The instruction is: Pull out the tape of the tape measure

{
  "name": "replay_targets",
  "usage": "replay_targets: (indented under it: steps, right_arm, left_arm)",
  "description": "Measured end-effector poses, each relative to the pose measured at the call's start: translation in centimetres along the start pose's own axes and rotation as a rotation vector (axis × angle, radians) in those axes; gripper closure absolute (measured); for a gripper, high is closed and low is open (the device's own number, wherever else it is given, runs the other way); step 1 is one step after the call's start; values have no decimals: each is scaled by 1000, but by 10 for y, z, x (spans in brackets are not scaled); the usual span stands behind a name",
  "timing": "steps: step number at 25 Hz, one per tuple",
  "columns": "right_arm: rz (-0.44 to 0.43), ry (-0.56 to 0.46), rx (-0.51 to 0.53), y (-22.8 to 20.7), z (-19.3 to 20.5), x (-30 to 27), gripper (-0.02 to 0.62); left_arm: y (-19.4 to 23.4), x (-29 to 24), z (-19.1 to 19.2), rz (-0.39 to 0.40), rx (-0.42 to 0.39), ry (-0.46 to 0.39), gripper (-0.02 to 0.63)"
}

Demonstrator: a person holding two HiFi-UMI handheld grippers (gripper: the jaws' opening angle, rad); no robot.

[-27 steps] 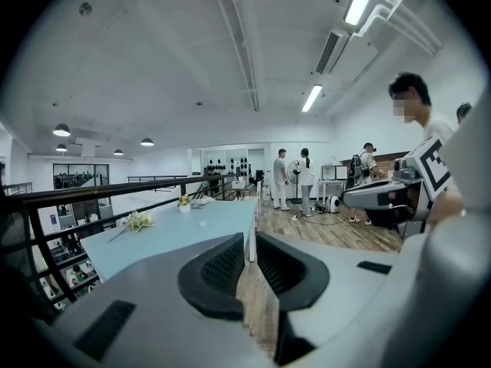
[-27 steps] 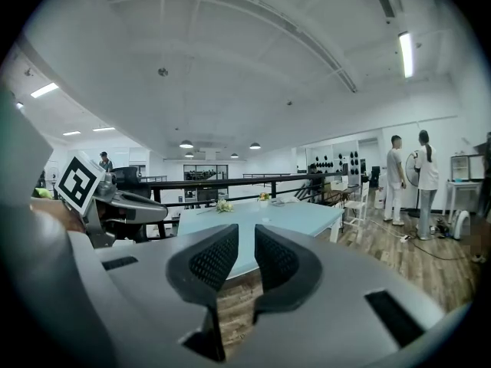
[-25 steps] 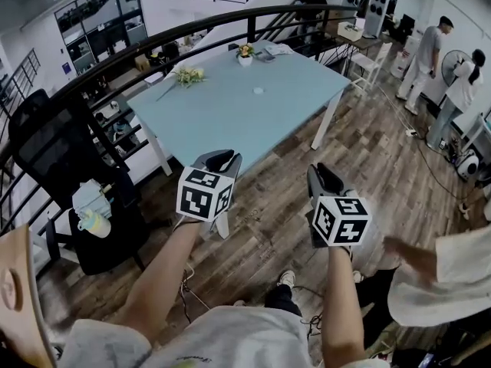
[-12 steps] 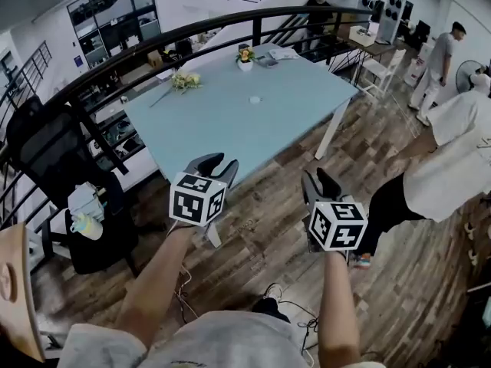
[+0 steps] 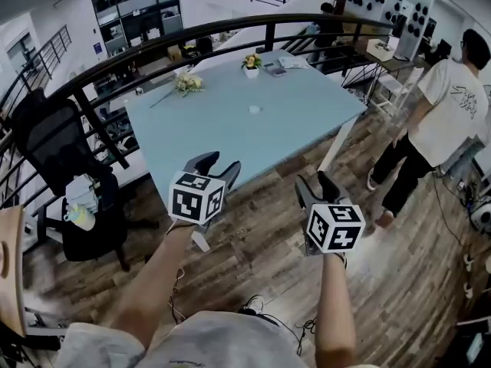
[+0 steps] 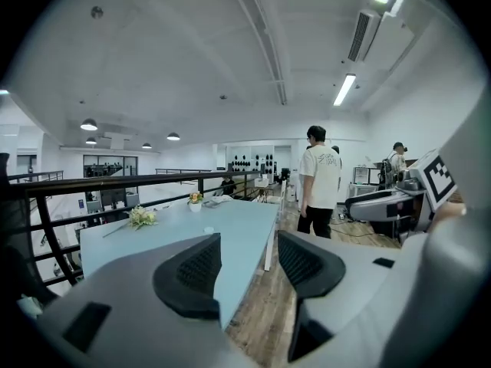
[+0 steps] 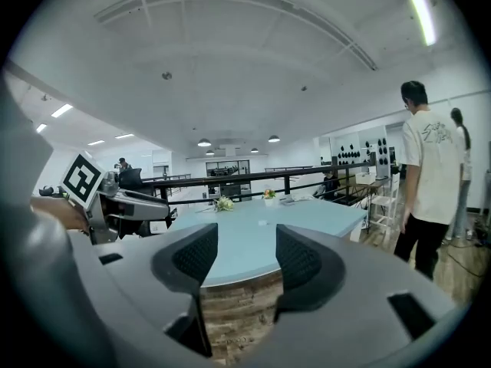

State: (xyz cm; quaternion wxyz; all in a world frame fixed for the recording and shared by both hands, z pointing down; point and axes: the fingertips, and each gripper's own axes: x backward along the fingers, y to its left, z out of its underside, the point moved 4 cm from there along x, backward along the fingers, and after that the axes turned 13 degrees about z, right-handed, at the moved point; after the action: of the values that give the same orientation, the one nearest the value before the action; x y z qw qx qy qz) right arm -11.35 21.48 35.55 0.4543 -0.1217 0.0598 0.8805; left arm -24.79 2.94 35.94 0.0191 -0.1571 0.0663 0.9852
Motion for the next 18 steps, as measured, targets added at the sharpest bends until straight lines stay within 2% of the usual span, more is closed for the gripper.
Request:
replay_targets:
  steps: [10,18]
  right_arm:
    - [-77,-7,7,-41,-13,-25,342]
    - [-87,-5,7,-54,-14,-40,341]
  left_arm:
    - [-15,-31,-16,-83,5,-3,330]
    - [-10,-38,-19,-126,11,-7,325]
